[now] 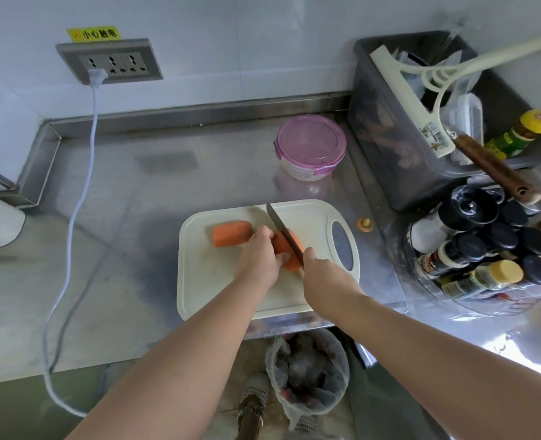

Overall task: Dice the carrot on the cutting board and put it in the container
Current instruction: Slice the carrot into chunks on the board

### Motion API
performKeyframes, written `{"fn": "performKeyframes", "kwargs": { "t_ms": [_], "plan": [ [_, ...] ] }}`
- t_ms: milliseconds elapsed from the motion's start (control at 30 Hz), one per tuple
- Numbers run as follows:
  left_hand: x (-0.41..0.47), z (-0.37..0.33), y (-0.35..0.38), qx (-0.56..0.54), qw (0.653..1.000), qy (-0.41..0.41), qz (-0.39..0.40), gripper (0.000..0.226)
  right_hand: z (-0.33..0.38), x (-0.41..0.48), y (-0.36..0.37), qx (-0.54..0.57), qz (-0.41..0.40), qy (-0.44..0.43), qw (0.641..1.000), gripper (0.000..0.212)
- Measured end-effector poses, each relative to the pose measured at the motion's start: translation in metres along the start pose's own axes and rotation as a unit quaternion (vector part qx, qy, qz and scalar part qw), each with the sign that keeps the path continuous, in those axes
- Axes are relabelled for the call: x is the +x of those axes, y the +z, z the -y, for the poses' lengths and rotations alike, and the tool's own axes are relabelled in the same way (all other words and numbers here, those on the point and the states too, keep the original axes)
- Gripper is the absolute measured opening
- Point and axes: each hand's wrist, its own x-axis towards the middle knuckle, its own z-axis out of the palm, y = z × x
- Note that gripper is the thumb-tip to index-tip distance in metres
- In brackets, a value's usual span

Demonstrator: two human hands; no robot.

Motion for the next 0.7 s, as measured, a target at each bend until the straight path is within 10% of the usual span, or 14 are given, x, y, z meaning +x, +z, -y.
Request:
{"fn": "performKeyframes", "kwargs": {
  "t_ms": [400, 700],
  "plan": [
    [0.0, -0.002, 0.006, -0.024, 0.999, -0.027, -0.032, 0.032, -0.013, -0.027, -0.032, 0.062, -0.085, -0.018, 0.994, 0.019],
    [0.001, -0.015, -0.016, -0.007, 0.98, 0.055, -0.19, 0.026, -0.012, -0.016, -0.001, -0.049, -0.028, -0.003, 0.998, 0.047]
  ]
}}
